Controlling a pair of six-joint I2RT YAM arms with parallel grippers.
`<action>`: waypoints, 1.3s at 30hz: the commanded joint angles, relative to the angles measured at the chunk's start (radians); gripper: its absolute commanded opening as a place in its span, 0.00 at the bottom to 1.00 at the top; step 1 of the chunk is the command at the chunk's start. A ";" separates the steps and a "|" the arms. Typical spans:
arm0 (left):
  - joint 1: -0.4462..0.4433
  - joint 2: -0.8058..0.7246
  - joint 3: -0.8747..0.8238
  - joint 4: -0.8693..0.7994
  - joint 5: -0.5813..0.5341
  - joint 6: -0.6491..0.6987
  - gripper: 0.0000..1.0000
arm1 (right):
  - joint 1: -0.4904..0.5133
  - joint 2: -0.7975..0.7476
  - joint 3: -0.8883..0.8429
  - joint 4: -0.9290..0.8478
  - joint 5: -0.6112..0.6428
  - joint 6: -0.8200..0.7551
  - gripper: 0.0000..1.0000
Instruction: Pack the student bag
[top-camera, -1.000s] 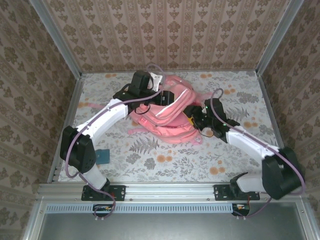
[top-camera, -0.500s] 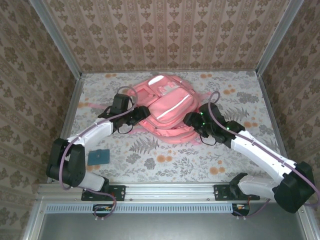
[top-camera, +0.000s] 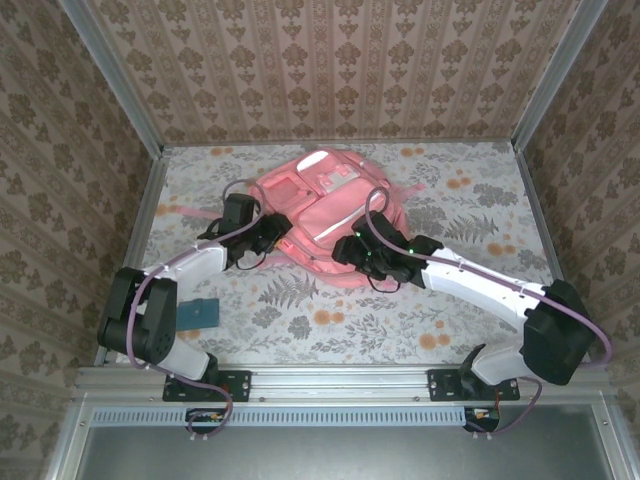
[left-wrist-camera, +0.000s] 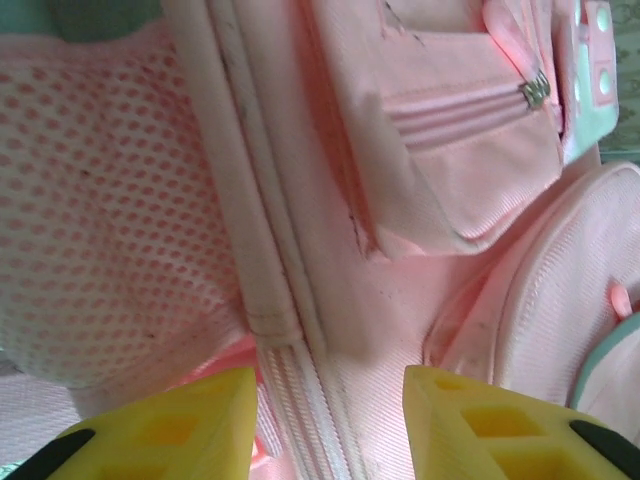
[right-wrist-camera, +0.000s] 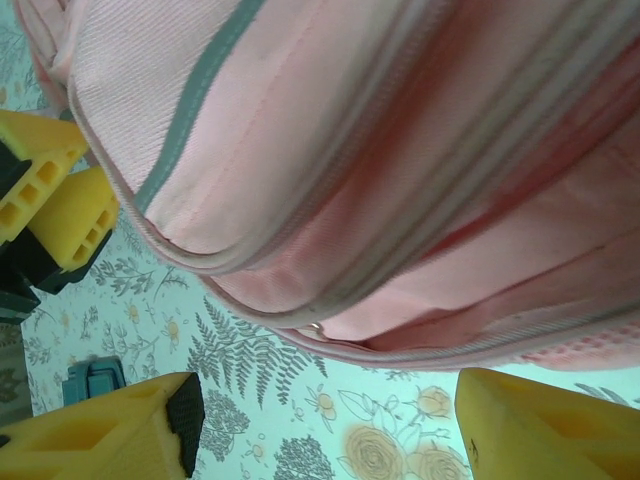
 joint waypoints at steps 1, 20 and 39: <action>0.008 -0.003 0.012 -0.044 -0.076 0.005 0.43 | 0.029 0.041 0.052 -0.013 0.049 -0.017 0.69; 0.031 0.096 0.073 0.078 0.064 0.008 0.20 | 0.147 0.218 0.218 -0.107 0.160 -0.059 0.64; 0.030 -0.065 0.072 0.071 0.129 -0.026 0.00 | 0.241 0.492 0.465 -0.224 0.322 0.067 0.42</action>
